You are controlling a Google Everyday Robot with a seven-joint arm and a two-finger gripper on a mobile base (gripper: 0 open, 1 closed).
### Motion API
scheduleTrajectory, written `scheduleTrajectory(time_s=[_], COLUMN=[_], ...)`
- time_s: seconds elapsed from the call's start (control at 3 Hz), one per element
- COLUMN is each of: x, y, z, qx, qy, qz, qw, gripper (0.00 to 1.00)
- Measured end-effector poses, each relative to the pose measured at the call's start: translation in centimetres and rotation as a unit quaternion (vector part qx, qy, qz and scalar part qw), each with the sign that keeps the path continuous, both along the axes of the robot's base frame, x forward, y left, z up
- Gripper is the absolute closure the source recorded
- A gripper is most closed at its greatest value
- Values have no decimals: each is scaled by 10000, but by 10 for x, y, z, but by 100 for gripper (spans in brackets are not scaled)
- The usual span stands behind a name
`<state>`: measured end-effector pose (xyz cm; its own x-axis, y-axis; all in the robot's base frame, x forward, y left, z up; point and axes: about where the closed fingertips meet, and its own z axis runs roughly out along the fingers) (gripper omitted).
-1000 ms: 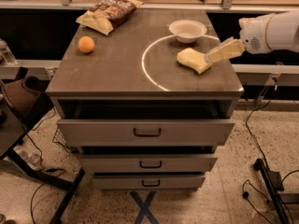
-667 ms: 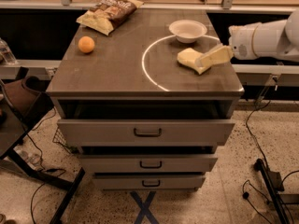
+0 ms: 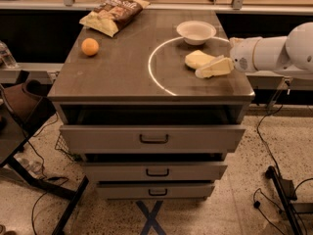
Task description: Move sponge near orange
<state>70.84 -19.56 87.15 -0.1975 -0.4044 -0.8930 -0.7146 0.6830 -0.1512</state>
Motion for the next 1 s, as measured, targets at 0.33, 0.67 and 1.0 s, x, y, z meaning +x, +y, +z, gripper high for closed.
scheduleTrajectory(time_s=[0.33, 0.67, 1.0], x=[-3, -3, -2], y=[14, 24, 30], z=[-14, -26, -35], qx=[157, 246, 311], qy=[78, 157, 220], qz=[113, 187, 212], qw=[9998, 9994, 9990], gripper=[0, 18, 42])
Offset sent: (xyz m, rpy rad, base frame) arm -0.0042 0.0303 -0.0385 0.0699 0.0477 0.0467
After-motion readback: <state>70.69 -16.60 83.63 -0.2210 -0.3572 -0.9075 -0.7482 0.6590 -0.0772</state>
